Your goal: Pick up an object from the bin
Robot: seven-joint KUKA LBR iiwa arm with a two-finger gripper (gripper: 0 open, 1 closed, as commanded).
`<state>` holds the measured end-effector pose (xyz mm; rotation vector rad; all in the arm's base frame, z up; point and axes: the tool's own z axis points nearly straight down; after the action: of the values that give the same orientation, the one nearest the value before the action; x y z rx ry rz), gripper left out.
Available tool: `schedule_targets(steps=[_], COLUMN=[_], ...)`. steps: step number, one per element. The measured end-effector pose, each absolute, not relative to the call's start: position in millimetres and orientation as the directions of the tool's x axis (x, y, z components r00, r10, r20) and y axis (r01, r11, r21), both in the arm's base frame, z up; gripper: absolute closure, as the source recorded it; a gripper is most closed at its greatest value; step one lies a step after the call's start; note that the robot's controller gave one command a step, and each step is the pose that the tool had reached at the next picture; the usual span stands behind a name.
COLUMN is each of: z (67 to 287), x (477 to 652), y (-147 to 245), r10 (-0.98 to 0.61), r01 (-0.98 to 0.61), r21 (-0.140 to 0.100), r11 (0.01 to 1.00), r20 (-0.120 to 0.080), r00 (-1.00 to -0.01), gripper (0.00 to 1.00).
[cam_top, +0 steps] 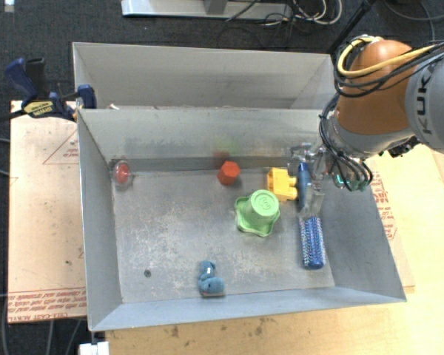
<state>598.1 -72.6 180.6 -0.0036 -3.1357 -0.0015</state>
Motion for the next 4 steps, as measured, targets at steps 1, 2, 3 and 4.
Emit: schedule_targets(steps=[1, 2, 3, 4], z=[82, 71, 71, 243], x=[614.1, 571.0, 571.9, 593.2], y=[-70, -50, -50, -47], r10=[0.251, -0.111, -0.112, -0.138], r01=[0.251, -0.111, -0.112, -0.138], r21=[0.002, 0.001, 0.0, -0.002], r11=[0.968, 0.994, 0.994, 0.99], r20=[-0.002, -0.002, -0.004, -0.013], r00=[-0.968, -0.994, -0.994, -0.99], gripper=[0.0, 0.0, 1.0, 1.0])
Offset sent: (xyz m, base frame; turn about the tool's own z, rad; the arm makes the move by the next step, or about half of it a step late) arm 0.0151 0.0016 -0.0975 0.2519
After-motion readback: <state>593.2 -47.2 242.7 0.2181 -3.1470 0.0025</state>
